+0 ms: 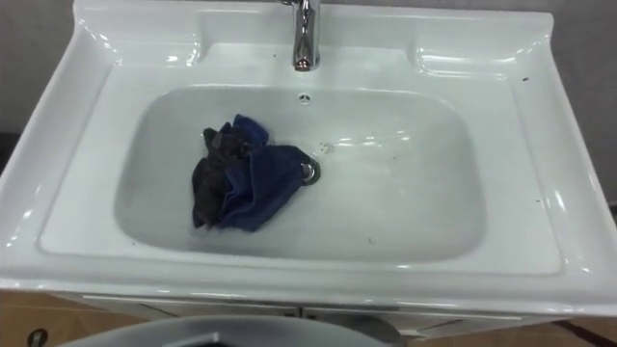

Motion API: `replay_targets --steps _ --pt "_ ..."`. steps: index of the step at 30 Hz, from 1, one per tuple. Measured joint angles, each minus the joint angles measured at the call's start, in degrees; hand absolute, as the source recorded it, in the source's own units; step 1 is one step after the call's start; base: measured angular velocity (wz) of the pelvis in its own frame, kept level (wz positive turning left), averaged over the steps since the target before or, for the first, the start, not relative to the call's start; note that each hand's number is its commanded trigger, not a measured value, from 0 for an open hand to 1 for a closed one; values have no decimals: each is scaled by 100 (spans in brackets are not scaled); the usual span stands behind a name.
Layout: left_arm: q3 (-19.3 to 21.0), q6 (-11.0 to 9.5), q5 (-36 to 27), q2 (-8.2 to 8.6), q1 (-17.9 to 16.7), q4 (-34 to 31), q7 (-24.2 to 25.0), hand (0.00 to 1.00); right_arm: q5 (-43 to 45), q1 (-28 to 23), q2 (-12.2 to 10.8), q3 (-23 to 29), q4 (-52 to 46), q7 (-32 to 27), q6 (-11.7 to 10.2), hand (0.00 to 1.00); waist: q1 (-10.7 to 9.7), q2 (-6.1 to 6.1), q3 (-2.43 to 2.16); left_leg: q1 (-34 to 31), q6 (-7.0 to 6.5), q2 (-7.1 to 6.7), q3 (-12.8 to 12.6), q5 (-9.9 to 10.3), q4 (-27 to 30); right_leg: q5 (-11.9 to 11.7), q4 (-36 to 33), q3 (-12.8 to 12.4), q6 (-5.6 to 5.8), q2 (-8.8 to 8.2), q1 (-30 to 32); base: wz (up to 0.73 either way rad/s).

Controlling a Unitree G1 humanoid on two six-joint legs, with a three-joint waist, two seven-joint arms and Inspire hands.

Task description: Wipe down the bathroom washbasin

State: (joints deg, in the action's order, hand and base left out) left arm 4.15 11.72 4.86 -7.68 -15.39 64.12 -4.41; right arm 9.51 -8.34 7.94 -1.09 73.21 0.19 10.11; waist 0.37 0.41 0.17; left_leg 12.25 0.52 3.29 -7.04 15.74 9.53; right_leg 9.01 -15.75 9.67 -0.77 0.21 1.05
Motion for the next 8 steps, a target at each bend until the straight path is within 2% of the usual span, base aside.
replay_targets --steps 8 --pt "-22 93 497 -9 207 1 166 0 3 48 0 -24 -3 39 80 0 -14 4 0 5 -17 11 -21 31 -122 -64 -6 -5 -2 25 31 -1"
